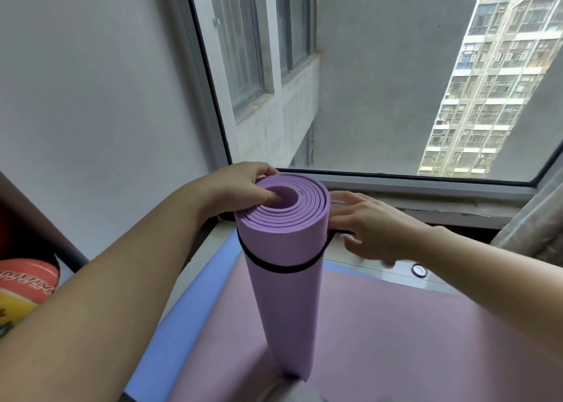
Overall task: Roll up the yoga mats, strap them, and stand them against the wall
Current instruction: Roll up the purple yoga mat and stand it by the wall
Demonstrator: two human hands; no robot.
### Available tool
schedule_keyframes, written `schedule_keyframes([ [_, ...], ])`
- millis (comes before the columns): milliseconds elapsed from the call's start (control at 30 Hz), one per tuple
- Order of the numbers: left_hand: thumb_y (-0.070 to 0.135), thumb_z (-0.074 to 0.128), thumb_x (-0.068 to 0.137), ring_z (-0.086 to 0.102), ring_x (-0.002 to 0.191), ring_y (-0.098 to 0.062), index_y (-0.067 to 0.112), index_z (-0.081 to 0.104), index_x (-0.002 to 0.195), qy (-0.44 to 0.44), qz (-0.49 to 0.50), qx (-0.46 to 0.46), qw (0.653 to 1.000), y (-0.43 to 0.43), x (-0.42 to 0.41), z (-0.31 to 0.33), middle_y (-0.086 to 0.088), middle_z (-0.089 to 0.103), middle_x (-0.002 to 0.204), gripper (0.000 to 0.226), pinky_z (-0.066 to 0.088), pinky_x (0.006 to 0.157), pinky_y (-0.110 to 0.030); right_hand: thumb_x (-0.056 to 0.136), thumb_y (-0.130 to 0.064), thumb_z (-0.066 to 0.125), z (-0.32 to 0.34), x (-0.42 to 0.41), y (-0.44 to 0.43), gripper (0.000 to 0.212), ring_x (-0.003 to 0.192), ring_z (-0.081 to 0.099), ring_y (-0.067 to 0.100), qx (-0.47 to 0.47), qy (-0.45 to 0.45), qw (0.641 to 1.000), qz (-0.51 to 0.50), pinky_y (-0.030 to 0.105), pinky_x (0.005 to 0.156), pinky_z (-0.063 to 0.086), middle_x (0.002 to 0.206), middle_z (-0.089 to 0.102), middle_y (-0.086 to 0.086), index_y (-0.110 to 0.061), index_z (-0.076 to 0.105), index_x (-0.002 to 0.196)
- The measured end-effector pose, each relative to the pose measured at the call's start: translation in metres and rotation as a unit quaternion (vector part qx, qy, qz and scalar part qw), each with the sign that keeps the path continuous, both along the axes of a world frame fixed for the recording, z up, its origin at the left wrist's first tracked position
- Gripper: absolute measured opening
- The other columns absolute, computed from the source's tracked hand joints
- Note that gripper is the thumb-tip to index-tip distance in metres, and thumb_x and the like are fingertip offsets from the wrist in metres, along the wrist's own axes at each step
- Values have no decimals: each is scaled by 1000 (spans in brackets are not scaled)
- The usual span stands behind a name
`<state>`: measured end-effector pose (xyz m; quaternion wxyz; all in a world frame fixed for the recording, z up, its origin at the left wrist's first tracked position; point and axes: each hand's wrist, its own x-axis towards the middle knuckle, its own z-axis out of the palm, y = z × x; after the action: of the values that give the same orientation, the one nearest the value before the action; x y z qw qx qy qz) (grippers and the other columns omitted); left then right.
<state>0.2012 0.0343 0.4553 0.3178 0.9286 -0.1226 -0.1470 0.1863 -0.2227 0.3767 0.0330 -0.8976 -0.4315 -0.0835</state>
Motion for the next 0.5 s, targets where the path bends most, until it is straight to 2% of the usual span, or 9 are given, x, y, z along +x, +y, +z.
schedule_keyframes([
  [33, 46, 76, 75, 68, 83, -15, 34, 59, 107, 24, 1, -3, 1000, 3, 0, 1, 3, 71, 96, 38, 49, 72, -32, 81, -8, 54, -2, 4, 3, 47, 140, 22, 8, -2, 13, 1000, -11, 25, 113, 25, 128, 58, -21, -28, 60, 123],
  [100, 61, 72, 67, 65, 81, -18, 40, 60, 102, 83, 0, -3, 997, 9, -1, 4, 4, 72, 92, 43, 44, 76, -40, 82, -13, 52, -7, 9, 10, 40, 132, 32, 7, -8, 38, 999, -24, 32, 102, 42, 121, 60, -18, -27, 60, 119],
  [167, 70, 53, 82, 63, 73, -9, 42, 60, 100, 148, -16, -18, 989, 11, -8, 8, 16, 71, 81, 34, 46, 90, -44, 82, -19, 50, -7, 10, 14, 33, 119, 43, 8, -21, 40, 999, -25, 31, 87, 48, 111, 62, -17, -27, 60, 112],
  [200, 71, 36, 87, 63, 75, -3, 45, 59, 104, 185, -21, -37, 982, 14, -9, 6, 21, 72, 85, 39, 43, 99, -42, 83, -20, 50, -8, 10, 13, 31, 114, 46, 9, -26, 44, 998, -24, 28, 83, 46, 109, 63, -18, -28, 60, 111],
  [267, 72, 11, 85, 64, 93, -1, 46, 54, 122, 222, -21, -90, 971, 23, -17, -4, 18, 70, 111, 63, 36, 105, -38, 86, -24, 52, -9, 6, 11, 28, 105, 49, 9, -26, 65, 997, -21, 26, 81, 45, 108, 63, -18, -29, 61, 112],
  [333, 68, -1, 86, 61, 114, -10, 39, 45, 137, 212, -40, -179, 960, 31, -27, -21, 8, 63, 129, 75, 43, 103, -35, 89, -36, 53, -11, 0, 10, 26, 102, 51, 9, -7, 91, 996, -22, 29, 83, 46, 109, 63, -18, -31, 62, 113],
  [400, 62, -4, 90, 55, 124, -12, 36, 41, 141, 175, -21, -235, 956, 28, -35, -36, 6, 59, 134, 73, 38, 109, -39, 90, -54, 44, -14, -3, 12, 34, 99, 54, 8, 20, 107, 994, -31, 31, 81, 47, 107, 63, -19, -36, 62, 113],
  [433, 56, 0, 96, 52, 127, -12, 34, 40, 142, 144, 3, -238, 960, 28, -39, -45, 7, 57, 136, 65, 36, 111, -35, 91, -60, 39, -15, -4, 13, 39, 96, 54, 7, 25, 112, 993, -41, 30, 80, 47, 105, 63, -20, -37, 62, 113],
  [500, 32, 12, 107, 44, 132, -11, 32, 38, 143, 11, 13, -140, 990, 34, -47, -68, 16, 49, 140, 45, 25, 117, -31, 94, -59, 38, -19, -5, 17, 38, 85, 50, 5, 21, 110, 992, -61, 29, 76, 45, 103, 62, -20, -38, 63, 114],
])
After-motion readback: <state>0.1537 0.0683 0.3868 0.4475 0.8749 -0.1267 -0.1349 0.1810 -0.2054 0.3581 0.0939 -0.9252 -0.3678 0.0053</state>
